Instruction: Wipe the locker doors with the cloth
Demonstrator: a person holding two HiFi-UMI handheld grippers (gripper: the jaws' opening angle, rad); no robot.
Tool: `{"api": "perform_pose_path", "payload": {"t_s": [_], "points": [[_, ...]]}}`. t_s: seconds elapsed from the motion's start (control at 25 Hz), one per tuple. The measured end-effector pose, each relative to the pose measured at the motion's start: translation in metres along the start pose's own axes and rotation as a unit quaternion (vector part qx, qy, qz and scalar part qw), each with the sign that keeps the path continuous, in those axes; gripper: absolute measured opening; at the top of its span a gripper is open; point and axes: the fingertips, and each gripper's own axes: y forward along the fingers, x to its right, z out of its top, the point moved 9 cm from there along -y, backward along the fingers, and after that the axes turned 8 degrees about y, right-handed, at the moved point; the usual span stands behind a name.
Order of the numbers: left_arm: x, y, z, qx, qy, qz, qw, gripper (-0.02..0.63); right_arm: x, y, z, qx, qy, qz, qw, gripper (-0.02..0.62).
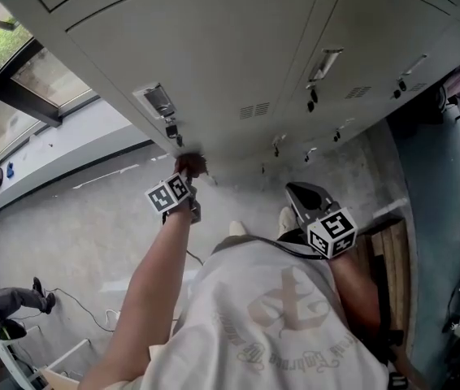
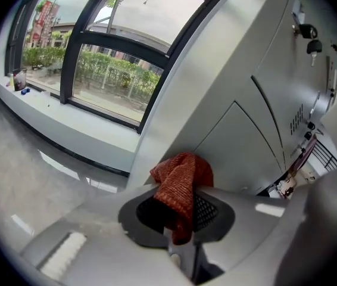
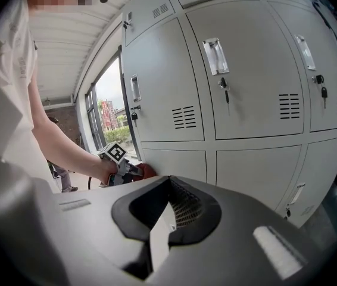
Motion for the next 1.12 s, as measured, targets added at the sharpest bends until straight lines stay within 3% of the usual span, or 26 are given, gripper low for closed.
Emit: {"api": "perform_pose_path", "payload": {"t_s": [0.48,1.12], "points": [[0.082,0.041,-0.016,-0.006,0.018,-0.018,0.9997,0.051,0.062,-0.018,0.016,-0.026,-0.019,0.024,0.999,0.008],[0.169,0.089,-0.027,-0.020,0.037,-0.033,0.9986,0.051,0.129,-0.048,0.028,-0.013,-0.012,0.038,0.999,0.008]]}}
